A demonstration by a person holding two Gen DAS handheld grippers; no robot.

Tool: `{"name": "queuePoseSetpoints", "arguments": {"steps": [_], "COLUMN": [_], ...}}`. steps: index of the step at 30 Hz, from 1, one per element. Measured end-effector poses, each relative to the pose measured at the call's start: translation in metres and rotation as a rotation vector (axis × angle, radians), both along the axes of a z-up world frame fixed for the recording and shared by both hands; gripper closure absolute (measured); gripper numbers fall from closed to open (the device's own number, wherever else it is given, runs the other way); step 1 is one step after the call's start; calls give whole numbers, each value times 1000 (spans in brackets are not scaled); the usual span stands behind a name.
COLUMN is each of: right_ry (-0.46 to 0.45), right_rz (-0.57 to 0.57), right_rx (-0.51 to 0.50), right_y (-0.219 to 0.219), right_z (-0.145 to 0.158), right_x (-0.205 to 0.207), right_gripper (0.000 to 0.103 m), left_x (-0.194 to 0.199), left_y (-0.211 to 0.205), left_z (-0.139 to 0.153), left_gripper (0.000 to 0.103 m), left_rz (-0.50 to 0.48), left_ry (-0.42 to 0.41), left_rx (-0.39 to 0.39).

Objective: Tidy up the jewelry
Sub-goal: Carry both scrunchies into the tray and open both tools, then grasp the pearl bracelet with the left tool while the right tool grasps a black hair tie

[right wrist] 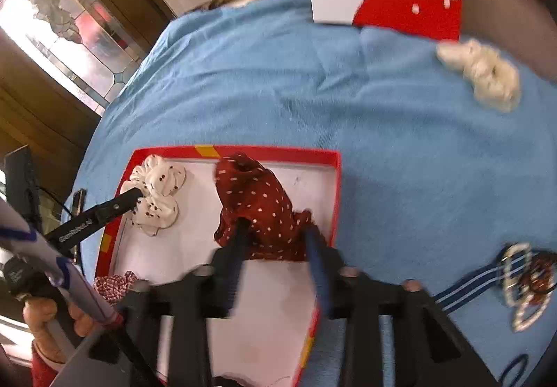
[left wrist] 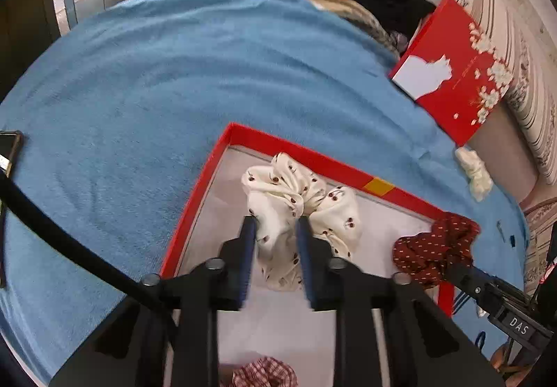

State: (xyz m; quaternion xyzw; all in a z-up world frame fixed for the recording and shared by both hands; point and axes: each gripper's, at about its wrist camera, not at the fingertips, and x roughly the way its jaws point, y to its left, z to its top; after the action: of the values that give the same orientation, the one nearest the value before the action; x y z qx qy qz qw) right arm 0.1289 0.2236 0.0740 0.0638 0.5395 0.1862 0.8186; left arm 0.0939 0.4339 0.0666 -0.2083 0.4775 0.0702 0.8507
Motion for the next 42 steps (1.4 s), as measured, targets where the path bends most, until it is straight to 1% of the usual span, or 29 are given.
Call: {"name": "queuePoseSetpoints", "arguments": {"steps": [1,3,5,8,10,11,14,15,18,20,24,28,30,33,35,38,40,42], "right_ry": [-13,-38,-62,-113,-149,-167,-222,-238,-261,-258,-229,-190,-164,-130,-114,-99,-93,-94], "right_rz": [3,13,18,21,18,15,-1,-10,-49,-98,-221,-333,-379,-413,-412,-382,-352,-323], "right_rx": [-7,-25,-41,-58,-66,-66,-66,-68,-65,-55,-51,-68,-77,-58,-45,-24,-10,-4], "right_y": [-1,-5,-7,-20,-31,-38,-65,-76,-109,-142,-214,-279,-307,-333,-340,-340,-334,-325], "right_z": [3,11,19,35,46,52,69,74,81,82,75,59,49,34,26,13,5,-3], "right_x": [-2,-7,-12,-28,-40,-47,-70,-79,-102,-118,-147,-173,-184,-194,-197,-200,-198,-195], "right_gripper": [50,50,50,49,48,45,42,42,40,40,40,40,40,40,40,40,41,41], "left_x": [-4,-12,-19,-34,-48,-55,-76,-84,-101,-111,-124,-124,-119,-113,-109,-99,-88,-73], "left_y": [-1,-2,-3,-9,-15,-19,-35,-42,-63,-80,-121,-175,-207,-245,-272,-304,-319,-331], "left_z": [6,18,29,51,66,73,90,95,104,108,104,90,80,66,53,37,28,19], "left_gripper": [74,68,66,60,59,58,56,54,52,51,50,50,50,50,50,50,50,50], "left_rz": [4,12,23,38,46,47,38,32,7,-20,-93,-199,-256,-325,-377,-428,-443,-448], "left_ry": [-13,-33,-51,-85,-110,-121,-149,-158,-172,-173,-155,-131,-101,-74,-54,-22,1,22], "left_rx": [6,14,23,62,84,91,110,117,133,139,128,121,115,82,67,54,31,-9]}}
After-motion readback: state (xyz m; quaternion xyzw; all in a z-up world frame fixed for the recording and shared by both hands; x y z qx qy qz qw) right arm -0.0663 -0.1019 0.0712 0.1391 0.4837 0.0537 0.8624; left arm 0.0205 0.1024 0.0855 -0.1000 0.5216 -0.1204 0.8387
